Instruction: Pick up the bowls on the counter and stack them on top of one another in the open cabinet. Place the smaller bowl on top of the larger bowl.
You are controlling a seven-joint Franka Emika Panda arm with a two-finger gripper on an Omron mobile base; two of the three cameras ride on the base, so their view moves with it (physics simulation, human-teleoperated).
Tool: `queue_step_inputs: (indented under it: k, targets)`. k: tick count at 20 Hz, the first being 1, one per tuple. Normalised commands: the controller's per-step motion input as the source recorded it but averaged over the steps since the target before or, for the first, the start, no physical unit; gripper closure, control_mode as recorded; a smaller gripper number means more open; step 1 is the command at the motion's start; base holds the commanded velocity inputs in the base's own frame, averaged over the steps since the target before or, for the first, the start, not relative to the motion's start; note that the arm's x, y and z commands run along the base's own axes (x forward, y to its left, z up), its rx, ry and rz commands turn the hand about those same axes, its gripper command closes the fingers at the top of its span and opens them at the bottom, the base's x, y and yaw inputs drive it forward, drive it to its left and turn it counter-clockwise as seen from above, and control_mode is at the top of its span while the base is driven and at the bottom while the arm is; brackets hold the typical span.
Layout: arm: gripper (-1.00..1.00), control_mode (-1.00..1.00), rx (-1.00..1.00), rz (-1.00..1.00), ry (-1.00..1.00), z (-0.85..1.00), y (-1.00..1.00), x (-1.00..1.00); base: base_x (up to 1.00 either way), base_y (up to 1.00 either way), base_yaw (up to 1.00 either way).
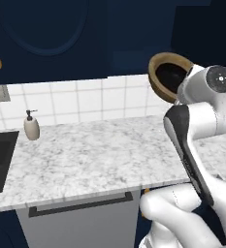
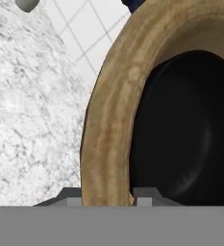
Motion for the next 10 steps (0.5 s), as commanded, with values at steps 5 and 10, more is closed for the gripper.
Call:
queue_step_inputs:
  k: [5,10]
  targets:
    - [1.0,-1.0,-0.04,0.2,-0.02,0.54,0.0,0.47,0.0,0.0,0.0]
    - [1.0,-1.0,-0.05,0.15,0.0,0.09,0.0,0.71,0.0,0.0,0.0]
